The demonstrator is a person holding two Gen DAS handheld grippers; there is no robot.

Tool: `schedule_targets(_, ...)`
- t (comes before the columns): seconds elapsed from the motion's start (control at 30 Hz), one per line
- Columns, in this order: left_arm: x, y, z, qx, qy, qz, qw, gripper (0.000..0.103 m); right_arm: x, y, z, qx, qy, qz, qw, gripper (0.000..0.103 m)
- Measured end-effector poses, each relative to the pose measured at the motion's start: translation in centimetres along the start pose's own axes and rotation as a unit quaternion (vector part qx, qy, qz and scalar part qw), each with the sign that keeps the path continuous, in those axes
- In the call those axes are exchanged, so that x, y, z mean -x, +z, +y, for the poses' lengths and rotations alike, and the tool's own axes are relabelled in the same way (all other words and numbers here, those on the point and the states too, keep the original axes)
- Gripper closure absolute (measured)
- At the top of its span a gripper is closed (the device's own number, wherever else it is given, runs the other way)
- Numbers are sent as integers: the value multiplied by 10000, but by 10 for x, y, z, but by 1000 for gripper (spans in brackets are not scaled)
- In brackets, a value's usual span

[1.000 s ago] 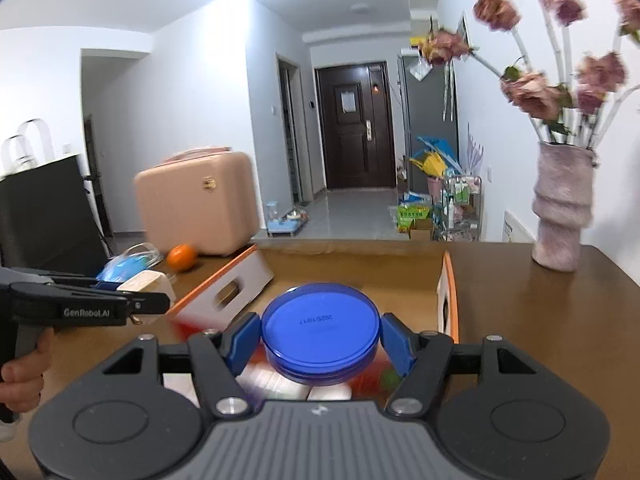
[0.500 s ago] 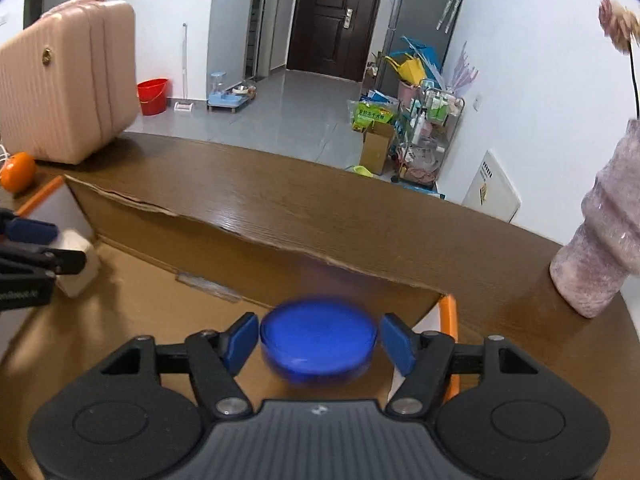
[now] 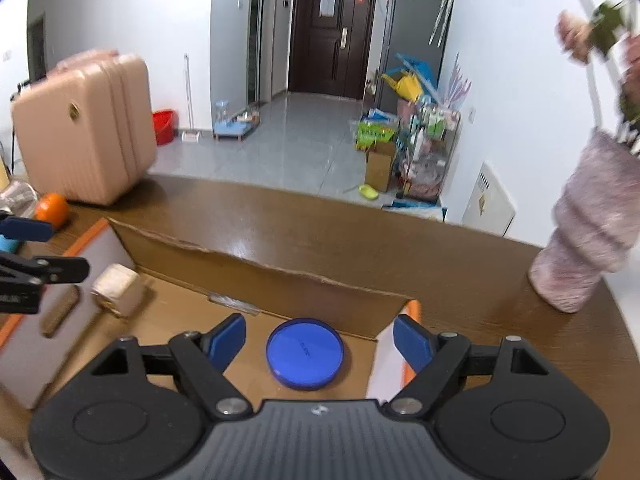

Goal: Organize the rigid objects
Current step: 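Carry the plug and blue lid into the cardboard box and open both tools, then withdraw both tools from the box toward the remaining items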

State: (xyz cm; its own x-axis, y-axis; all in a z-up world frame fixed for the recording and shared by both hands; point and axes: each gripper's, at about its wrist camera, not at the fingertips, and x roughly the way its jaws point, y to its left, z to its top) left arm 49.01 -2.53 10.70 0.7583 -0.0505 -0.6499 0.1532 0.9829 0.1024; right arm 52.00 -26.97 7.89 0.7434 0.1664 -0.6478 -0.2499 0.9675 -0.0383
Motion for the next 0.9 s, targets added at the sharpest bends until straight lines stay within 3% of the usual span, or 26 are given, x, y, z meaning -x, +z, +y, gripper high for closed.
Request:
schedule_targets(0.17,87,-36,0,212,339,-611,9973,19,85,-11,1,-186,51,-572,9982,19)
schedule_targets(0.23,122,-70,-3,352,554,-970,9931,14,125,-37,9,-307,67,-1039,9941,16)
schedule_targets(0.4,194,-158,-22,710,510,-1413,9861,8,199,-114,41,-67,77,-1798,9836,14)
schedule_targets(0.6,258,-257,-57,986,928,-1855,9733,2,257,-201,67,-396,93,-2179,9751,7)
schedule_targets(0.73,293,-314,-78,797,876,-1879,9750,2,279,-259,83,-682,97,-2032,9767,5)
schedule_targets(0.8,302,-332,-89,717,854,-1938,9747,0,293,-292,90,-880,113,-2087,9739,4)
schedule_targets(0.9,306,-333,-109,363,890,-2127,9724,0,306,-338,99,-1050,157,-2095,9720,0)
